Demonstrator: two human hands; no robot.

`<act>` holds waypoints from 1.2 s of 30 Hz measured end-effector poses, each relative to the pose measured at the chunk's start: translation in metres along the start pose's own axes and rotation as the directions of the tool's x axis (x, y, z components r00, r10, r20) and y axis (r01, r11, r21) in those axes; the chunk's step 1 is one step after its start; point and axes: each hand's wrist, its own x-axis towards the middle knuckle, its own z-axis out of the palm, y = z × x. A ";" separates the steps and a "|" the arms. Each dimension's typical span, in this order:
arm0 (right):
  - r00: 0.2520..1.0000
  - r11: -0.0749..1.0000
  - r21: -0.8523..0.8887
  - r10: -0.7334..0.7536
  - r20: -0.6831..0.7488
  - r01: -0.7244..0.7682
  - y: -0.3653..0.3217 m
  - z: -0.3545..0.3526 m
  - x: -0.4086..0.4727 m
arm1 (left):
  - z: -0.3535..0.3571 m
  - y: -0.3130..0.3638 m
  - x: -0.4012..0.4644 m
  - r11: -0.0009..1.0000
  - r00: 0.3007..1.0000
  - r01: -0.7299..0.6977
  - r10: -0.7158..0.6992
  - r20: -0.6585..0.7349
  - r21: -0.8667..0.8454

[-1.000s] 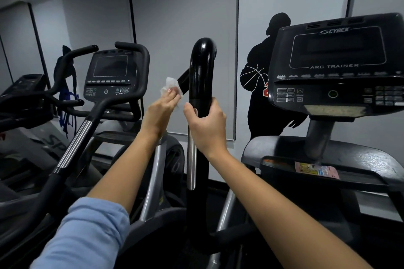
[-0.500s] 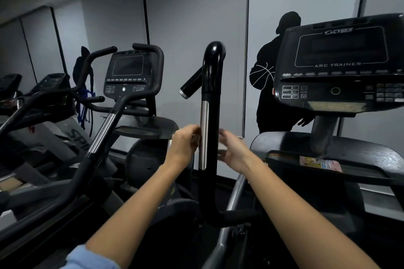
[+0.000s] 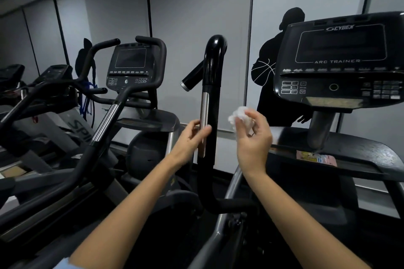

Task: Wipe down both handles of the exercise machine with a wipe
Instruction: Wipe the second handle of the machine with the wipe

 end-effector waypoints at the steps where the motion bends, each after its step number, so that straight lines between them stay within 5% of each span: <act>1: 0.990 0.991 -0.027 -0.127 0.055 0.128 -0.002 0.006 -0.002 | 0.005 -0.001 0.001 0.998 0.999 -0.034 0.033 0.021 0.049; 6: 0.812 0.726 -0.377 -0.453 0.368 0.576 0.021 0.024 -0.003 | 0.019 0.009 0.016 0.975 0.987 -0.132 0.145 -0.063 0.180; 10: 0.794 0.691 -0.413 -0.420 0.439 0.593 0.024 0.031 -0.005 | 0.029 0.009 0.014 0.982 0.977 -0.160 0.172 -0.127 0.101; 14: 0.834 0.685 -0.476 -0.426 0.352 0.551 -0.005 0.054 0.058 | 0.032 0.016 0.010 0.983 0.966 -0.134 0.158 -0.204 0.128; 18: 0.793 0.598 -0.521 -0.486 0.369 0.609 0.001 0.044 0.047 | 0.033 0.016 0.008 0.979 0.962 -0.154 0.180 -0.206 0.135; 23: 0.641 0.491 -0.415 -0.534 0.552 0.766 0.030 0.019 0.016 | 0.034 0.015 0.006 0.970 0.952 -0.205 0.229 -0.203 0.129; 27: 0.622 0.439 -0.441 -0.577 0.529 0.783 0.011 0.034 0.059 | 0.035 0.015 0.008 0.979 0.956 -0.161 0.185 -0.227 0.124; 30: 0.670 0.526 -0.415 -0.597 0.441 0.742 -0.002 0.039 0.076 | 0.035 0.016 0.007 0.981 0.960 -0.130 0.161 -0.230 0.142; 33: 0.863 0.811 -0.300 -0.491 0.115 0.502 -0.009 0.032 0.071 | 0.036 0.013 0.008 0.978 0.954 -0.148 0.180 -0.240 0.146; 36: 0.842 0.795 -0.280 -0.523 0.133 0.538 -0.018 0.039 0.077 | 0.036 0.012 0.008 0.983 0.956 -0.149 0.171 -0.238 0.108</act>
